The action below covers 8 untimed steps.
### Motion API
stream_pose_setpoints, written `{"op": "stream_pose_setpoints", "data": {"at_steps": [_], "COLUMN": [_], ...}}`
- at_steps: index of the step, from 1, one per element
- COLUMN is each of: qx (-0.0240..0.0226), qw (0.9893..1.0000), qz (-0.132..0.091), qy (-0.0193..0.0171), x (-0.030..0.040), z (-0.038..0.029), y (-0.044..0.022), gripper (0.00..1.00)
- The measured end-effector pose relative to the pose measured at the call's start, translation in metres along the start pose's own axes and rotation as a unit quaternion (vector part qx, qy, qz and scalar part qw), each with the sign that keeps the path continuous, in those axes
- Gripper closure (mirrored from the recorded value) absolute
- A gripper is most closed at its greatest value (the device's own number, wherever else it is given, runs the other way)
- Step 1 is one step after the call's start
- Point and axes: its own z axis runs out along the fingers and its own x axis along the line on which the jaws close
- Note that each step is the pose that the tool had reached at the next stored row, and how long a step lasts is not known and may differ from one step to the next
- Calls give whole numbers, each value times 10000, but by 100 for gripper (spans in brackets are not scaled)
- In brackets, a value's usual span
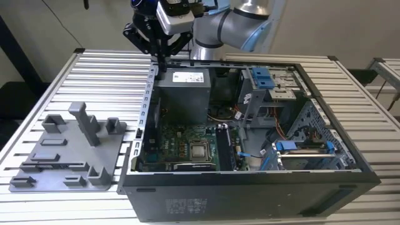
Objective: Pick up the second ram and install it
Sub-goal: 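Reach for the second ram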
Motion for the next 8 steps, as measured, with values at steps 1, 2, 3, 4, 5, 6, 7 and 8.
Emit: {"op": "stream_pose_setpoints", "data": {"at_steps": [1,2,3,4,5,6,7,8], "qx": [0,0,-1,-1,-2,-2,-2,-3], "qw": [10000,10000,10000,10000,10000,10000,9999,9999], "qz": [-15,-31,-48,-65,-81,-98,-116,-134], "qy": [1,2,2,3,4,5,6,7], "x": [21,42,65,88,108,124,137,150], "z": [0,0,1,1,2,3,4,4], "y": [-1,-3,-5,-7,-11,-18,-25,-31], "gripper": [89,89,89,89,89,89,89,89]}}
